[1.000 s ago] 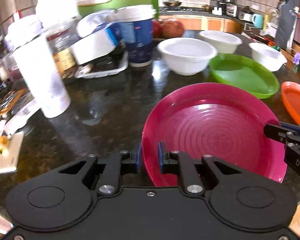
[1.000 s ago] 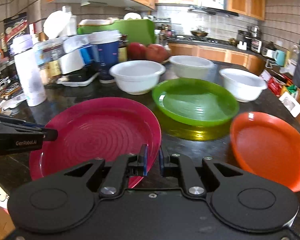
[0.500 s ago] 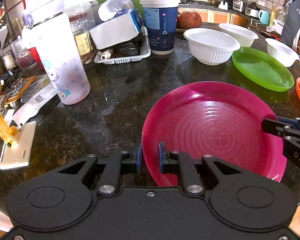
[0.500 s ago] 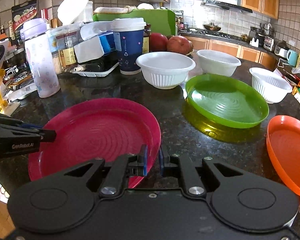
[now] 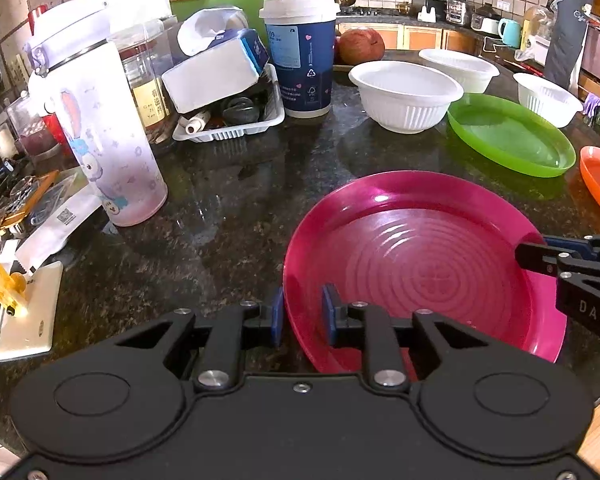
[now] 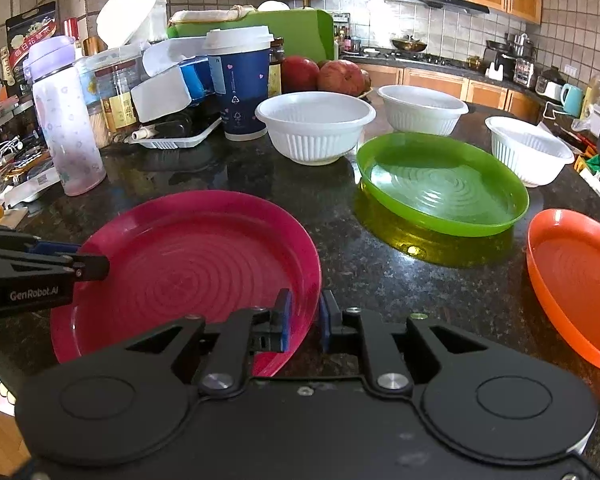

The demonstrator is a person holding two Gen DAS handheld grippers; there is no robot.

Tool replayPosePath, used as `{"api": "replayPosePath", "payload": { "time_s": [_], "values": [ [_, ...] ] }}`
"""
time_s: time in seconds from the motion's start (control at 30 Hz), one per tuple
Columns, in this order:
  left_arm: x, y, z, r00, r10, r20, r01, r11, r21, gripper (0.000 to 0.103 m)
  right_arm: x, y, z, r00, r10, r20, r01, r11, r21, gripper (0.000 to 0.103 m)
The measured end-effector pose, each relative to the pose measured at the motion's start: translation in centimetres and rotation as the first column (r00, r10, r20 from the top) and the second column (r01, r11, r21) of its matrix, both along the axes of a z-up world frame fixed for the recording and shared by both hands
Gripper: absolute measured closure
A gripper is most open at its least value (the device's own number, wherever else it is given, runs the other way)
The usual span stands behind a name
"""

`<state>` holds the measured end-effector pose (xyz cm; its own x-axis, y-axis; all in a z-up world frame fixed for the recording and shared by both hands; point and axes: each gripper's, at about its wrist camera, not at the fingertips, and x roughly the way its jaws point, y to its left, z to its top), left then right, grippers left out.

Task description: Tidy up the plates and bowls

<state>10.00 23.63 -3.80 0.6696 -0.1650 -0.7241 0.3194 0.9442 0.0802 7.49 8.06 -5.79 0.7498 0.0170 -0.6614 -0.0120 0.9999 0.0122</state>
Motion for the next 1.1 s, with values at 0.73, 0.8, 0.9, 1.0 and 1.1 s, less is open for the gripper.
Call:
{"api": "replayPosePath", "payload": {
  "time_s": [0.73, 0.8, 0.9, 1.0, 1.1],
  "values": [
    [-0.4, 1.9, 1.7, 0.996, 0.053, 0.073, -0.046, 0.995, -0.090, 0.039, -1.8, 0.0, 2.6, 0.960, -0.099, 0.263, 0.110, 0.994, -0.025, 0.032],
    [-0.2, 2.0, 1.8, 0.996, 0.055, 0.068, -0.048, 0.994, -0.096, 0.039, -1.9, -0.2, 3.0, 0.954, -0.109, 0.279, 0.120, 0.992, -0.025, 0.030],
    [-0.2, 2.1, 1.8, 0.996, 0.057, 0.066, -0.050, 0.993, -0.103, 0.039, -2.0, -0.4, 3.3, 0.952, -0.112, 0.284, 0.124, 0.992, -0.024, 0.029],
    [-0.2, 2.1, 2.0, 0.997, 0.050, 0.062, -0.042, 0.993, -0.114, 0.039, -2.1, -0.5, 3.5, 0.953, -0.127, 0.275, 0.143, 0.989, -0.041, 0.029],
    [-0.3, 2.1, 2.2, 0.997, 0.036, 0.070, -0.028, 0.993, -0.119, 0.039, -2.5, -0.7, 3.7, 0.943, -0.151, 0.298, 0.171, 0.984, -0.044, 0.029]
  ]
}}
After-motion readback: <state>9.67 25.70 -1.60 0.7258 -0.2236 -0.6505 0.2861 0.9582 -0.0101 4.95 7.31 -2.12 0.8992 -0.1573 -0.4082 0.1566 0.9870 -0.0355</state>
